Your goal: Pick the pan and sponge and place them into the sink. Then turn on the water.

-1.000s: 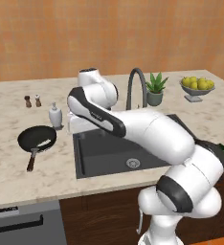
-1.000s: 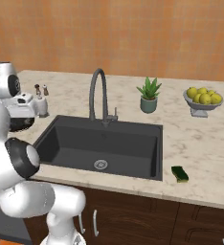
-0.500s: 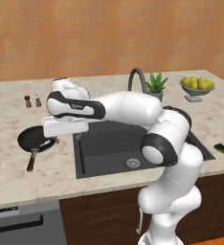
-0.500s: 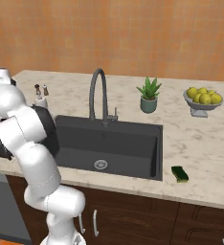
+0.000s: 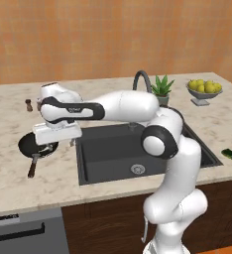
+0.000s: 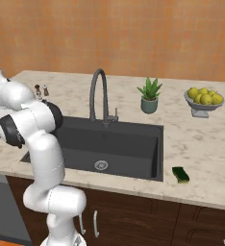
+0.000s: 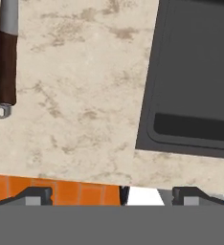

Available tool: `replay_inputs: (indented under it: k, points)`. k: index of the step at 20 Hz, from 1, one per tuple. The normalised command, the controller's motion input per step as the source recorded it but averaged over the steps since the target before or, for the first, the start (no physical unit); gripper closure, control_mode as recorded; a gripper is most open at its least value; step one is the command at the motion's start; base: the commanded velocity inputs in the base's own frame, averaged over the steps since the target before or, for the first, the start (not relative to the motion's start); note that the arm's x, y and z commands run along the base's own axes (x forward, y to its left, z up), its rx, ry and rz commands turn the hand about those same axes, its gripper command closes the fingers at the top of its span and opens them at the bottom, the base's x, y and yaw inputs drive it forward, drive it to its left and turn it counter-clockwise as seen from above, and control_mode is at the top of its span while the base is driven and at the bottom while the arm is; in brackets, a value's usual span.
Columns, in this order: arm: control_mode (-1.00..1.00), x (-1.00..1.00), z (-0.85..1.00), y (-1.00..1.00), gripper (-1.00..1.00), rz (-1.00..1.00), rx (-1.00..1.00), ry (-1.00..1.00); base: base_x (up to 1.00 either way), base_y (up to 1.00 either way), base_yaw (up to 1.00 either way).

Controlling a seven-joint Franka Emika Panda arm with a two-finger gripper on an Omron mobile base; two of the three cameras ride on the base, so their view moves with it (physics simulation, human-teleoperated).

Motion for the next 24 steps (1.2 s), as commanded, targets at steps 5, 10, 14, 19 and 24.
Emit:
replay_inputs:
  k: [5, 10, 14, 19, 24]
  points:
    - [-1.00, 0.03, -0.28, 0.37, -1.00, -0.01, 0.00, -0.02, 0.00, 0.00, 0.00]
    - [-1.00, 0.01, -0.30, 0.51, -1.00, 0.00, -0.04, 0.00, 0.00, 0.00, 0.00]
    - [-1.00, 0.06, -0.30, 0.45, -1.00, 0.00, -0.05, 0.00, 0.00, 0.00, 0.00]
    - [-1.00, 0.16, -0.35, 0.35, -1.00, 0.00, -0.02, 0.00, 0.00, 0.00, 0.00]
    - [-1.00, 0.19, -0.42, 0.34, -1.00, 0.00, 0.00, 0.00, 0.00, 0.00, 0.00]
